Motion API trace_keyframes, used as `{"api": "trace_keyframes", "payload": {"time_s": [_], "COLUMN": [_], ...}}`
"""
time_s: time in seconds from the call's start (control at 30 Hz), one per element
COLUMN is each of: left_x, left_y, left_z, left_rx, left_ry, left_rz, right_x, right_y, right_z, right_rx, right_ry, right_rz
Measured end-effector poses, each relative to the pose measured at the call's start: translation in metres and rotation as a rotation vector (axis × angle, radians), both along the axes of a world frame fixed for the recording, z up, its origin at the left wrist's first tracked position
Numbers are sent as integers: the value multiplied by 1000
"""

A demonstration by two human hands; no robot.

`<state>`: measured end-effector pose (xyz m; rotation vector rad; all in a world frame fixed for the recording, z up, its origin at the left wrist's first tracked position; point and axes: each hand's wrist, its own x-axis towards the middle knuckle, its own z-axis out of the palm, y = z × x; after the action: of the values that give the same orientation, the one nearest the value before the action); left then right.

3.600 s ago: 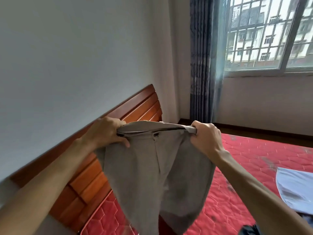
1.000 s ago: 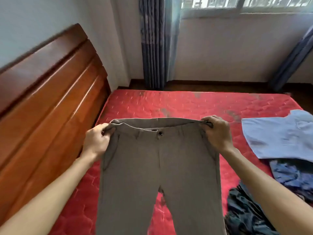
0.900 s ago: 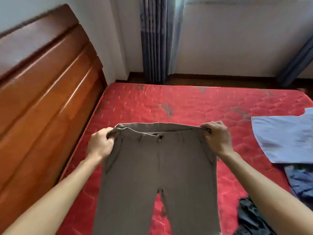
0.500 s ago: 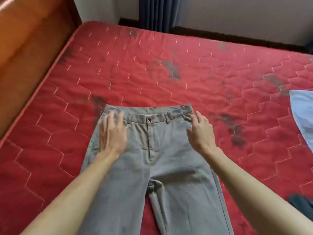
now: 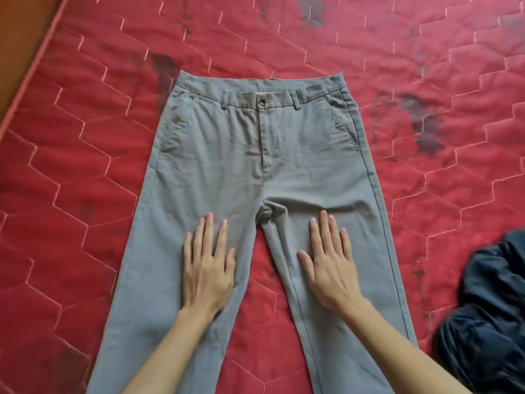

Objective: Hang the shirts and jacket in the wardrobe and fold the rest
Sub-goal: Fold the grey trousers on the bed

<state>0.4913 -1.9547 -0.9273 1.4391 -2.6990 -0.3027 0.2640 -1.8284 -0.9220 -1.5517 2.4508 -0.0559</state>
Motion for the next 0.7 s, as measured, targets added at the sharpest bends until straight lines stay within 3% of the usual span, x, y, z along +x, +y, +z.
{"api": "trace_keyframes", "payload": {"time_s": [0.27, 0.5, 0.57, 0.7], "left_x": [75, 74, 61, 34], "left_y": [155, 283, 329, 421], "left_z": [9, 31, 43, 80], "left_rx": [53, 169, 228, 479], "left_ry": [-43, -69, 3, 94], "left_rz": [49, 168, 131, 174], "right_x": [79, 130, 134, 128], "right_y": [156, 274, 310, 387], "right_z": [7, 25, 33, 58], "right_rx": [66, 83, 63, 36], "right_ry": [-27, -157, -200, -201], "right_rz": [-5, -90, -188, -605]}}
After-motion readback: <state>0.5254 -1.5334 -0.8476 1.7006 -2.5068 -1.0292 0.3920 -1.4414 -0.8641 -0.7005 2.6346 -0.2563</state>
